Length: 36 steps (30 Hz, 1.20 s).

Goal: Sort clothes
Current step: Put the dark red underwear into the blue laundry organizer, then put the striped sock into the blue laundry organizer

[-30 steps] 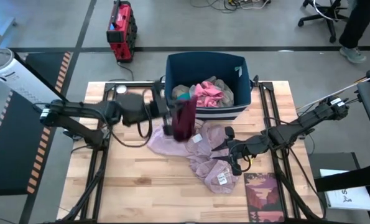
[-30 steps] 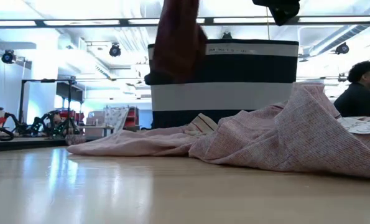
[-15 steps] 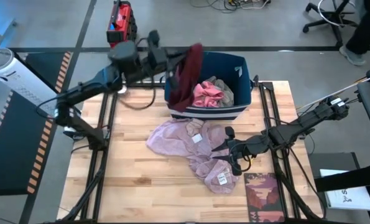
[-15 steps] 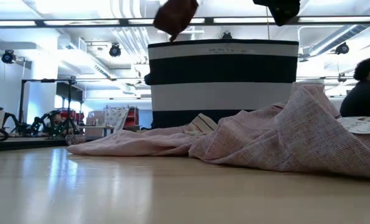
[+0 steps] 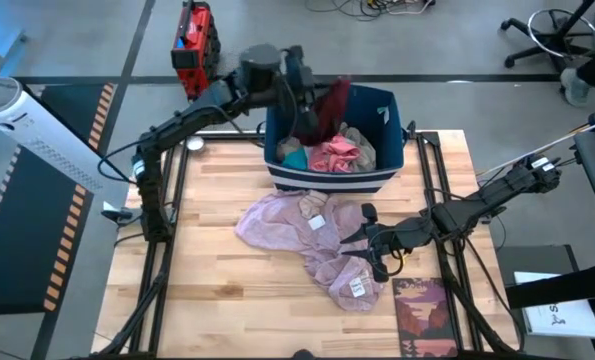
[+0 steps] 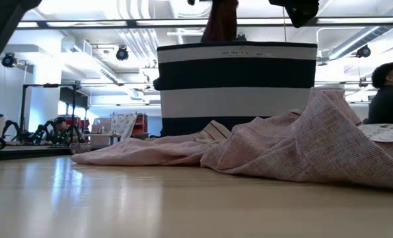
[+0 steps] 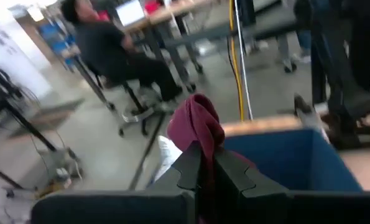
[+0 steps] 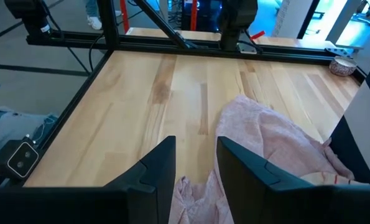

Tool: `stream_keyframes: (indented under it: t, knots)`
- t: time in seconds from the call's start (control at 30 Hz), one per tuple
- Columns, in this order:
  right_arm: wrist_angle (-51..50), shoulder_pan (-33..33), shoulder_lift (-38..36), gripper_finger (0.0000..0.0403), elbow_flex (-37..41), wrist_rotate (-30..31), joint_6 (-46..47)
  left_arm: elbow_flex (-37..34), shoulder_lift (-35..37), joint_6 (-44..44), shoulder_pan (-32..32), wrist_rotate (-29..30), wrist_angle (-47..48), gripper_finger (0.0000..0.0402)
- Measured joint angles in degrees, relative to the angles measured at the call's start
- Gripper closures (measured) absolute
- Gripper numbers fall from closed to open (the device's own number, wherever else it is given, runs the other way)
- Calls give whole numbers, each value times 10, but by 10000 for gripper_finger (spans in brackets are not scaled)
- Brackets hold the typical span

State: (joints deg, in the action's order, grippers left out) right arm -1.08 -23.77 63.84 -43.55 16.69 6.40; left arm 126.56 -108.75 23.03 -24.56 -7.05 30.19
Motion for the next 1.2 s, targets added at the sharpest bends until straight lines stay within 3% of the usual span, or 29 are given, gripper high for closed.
stream_keyframes:
  t: [0.2, 0.5, 0.73, 0.93, 1.2]
  knots:
    - [-2, 0, 0, 289, 0, 0, 0, -30, -8, 2, -1, 2, 36, 334]
    - [-1, 0, 0, 266, 0, -1, 11, -96, 0, -24, 4, 4, 55, 204]
    - [-4, 0, 0, 262, 0, -1, 22, -79, 13, -26, 13, 5, 77, 127]
    - [-4, 0, 0, 276, 18, 0, 26, -81, 54, -26, 39, -1, 76, 119]
    - [33, 1, 0, 288, 69, 20, 48, -139, 139, -32, 100, -10, 59, 167]
